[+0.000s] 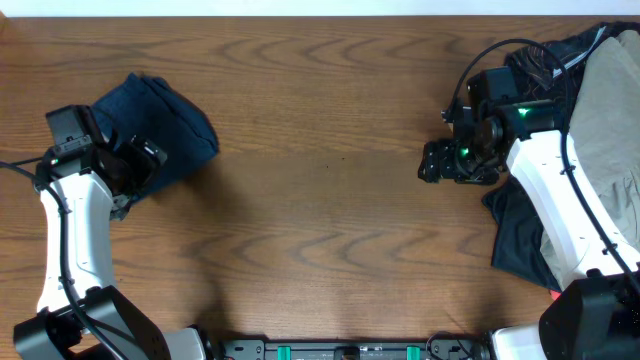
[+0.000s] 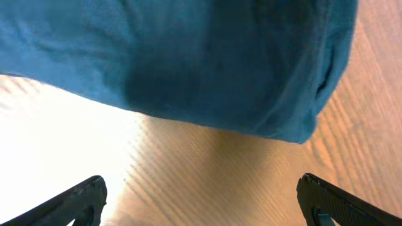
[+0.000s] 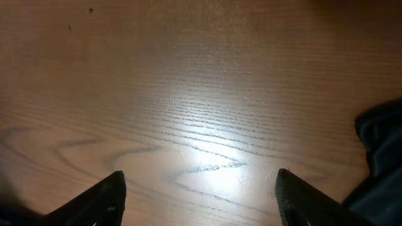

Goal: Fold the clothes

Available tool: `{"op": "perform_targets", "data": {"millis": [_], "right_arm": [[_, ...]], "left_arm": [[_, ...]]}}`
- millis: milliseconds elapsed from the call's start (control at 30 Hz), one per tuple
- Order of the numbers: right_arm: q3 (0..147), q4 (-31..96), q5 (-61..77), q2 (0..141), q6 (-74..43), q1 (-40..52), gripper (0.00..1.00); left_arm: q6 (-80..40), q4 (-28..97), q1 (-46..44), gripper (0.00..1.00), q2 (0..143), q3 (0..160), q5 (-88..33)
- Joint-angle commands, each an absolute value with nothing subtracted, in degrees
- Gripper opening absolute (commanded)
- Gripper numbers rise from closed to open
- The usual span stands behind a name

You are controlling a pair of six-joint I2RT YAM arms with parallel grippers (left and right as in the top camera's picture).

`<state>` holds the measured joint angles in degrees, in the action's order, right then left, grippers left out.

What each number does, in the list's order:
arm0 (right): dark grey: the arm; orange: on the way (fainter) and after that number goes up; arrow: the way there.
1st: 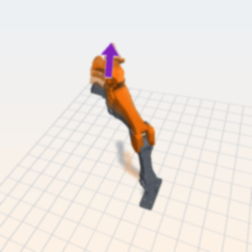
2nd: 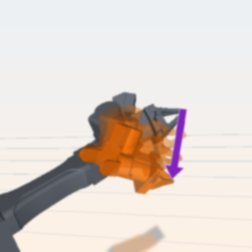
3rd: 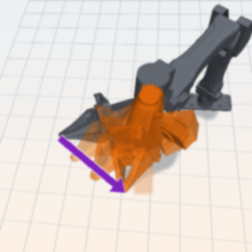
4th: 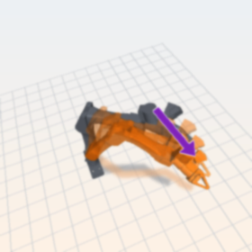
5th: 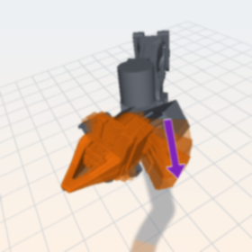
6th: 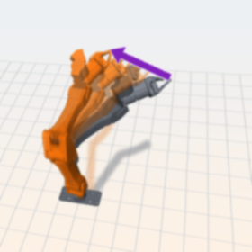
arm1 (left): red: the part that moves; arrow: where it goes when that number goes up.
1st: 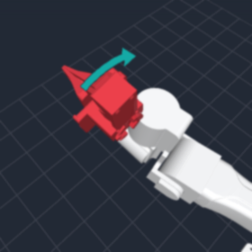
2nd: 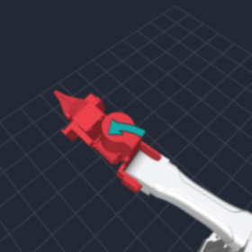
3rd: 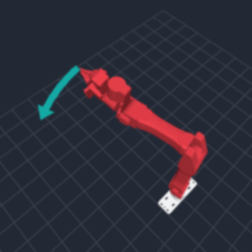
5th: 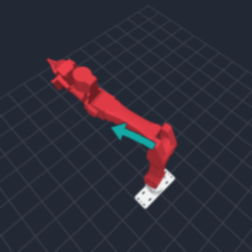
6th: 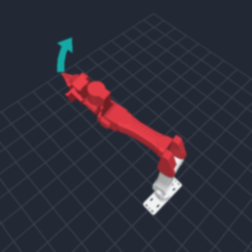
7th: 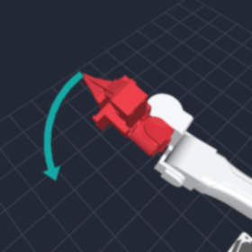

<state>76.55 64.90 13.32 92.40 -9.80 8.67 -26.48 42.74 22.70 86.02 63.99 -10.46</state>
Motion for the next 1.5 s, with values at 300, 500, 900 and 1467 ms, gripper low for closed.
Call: {"op": "perform_targets", "data": {"millis": [300,500,900,1467], "right_arm": [[77.2,61.0,20.8,91.8,-12.0,4.1,0.82],[77.2,65.2,20.9,91.8,-7.4,-2.1,0.85],[75.9,75.4,14.8,86.5,-2.0,-6.3,0.86],[47.1,49.1,10.5,36.2,-3.1,-5.6,0.99]], "left_arm": [[-16.1,43.4,5.8,0.98,85.7,64.6,-12.6],[-7.7,50.8,-9.2,0.98,85.7,64.6,-6.7],[-10.6,65.3,-12.8,0.98,71.0,64.0,-4.5],[-11.2,54.7,-12.8,0.98,20.6,52.1,3.2]]}}
